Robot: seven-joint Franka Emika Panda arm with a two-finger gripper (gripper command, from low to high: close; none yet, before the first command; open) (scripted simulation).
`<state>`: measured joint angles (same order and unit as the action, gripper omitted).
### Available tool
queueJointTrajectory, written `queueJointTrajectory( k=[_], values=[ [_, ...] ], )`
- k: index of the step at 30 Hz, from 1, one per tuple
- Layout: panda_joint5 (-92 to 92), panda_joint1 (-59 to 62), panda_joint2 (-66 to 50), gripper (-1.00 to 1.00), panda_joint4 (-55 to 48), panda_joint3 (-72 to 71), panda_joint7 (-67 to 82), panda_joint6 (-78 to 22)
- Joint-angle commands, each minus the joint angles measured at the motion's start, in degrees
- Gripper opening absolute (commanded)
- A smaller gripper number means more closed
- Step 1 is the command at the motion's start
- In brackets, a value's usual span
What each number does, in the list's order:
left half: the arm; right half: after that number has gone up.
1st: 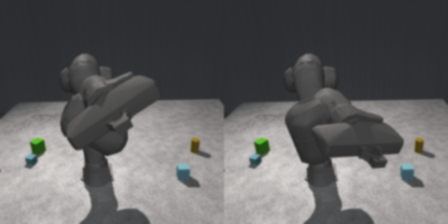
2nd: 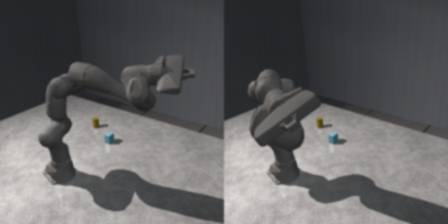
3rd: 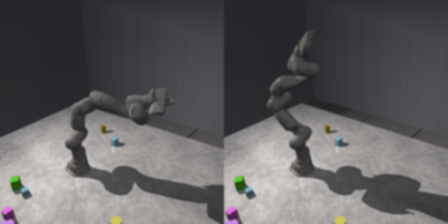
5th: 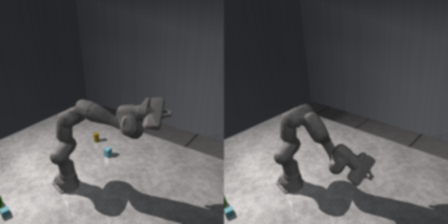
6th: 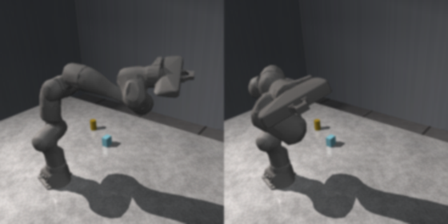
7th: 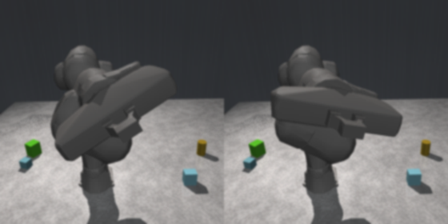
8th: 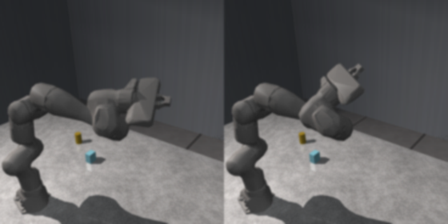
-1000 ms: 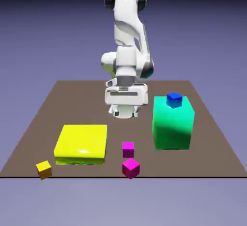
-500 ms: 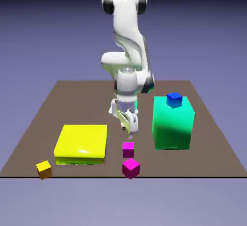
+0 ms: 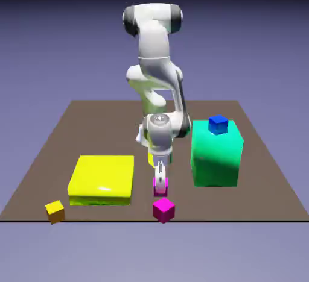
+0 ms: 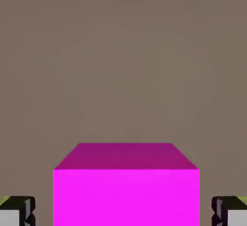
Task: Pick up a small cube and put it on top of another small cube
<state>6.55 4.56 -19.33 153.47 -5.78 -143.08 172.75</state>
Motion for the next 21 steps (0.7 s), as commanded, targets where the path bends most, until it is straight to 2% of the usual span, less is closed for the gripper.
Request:
queueJointTrajectory(
  k=[1, 7, 9, 21],
  values=[
    [-0.9, 0.9, 2.1, -1.0, 0.4, -1.1, 0.7, -1.7],
    [-6.4, 6.0, 14.2, -1.0, 2.6, -7.4, 4.7, -11.6],
    [-8.4, 5.1, 14.7, -1.0, 1.6, -6.4, 6.0, -13.3],
    [-9.8, 15.3, 3.0, -1.0, -23.4, 1.1, 30.2, -26.8]
  ],
)
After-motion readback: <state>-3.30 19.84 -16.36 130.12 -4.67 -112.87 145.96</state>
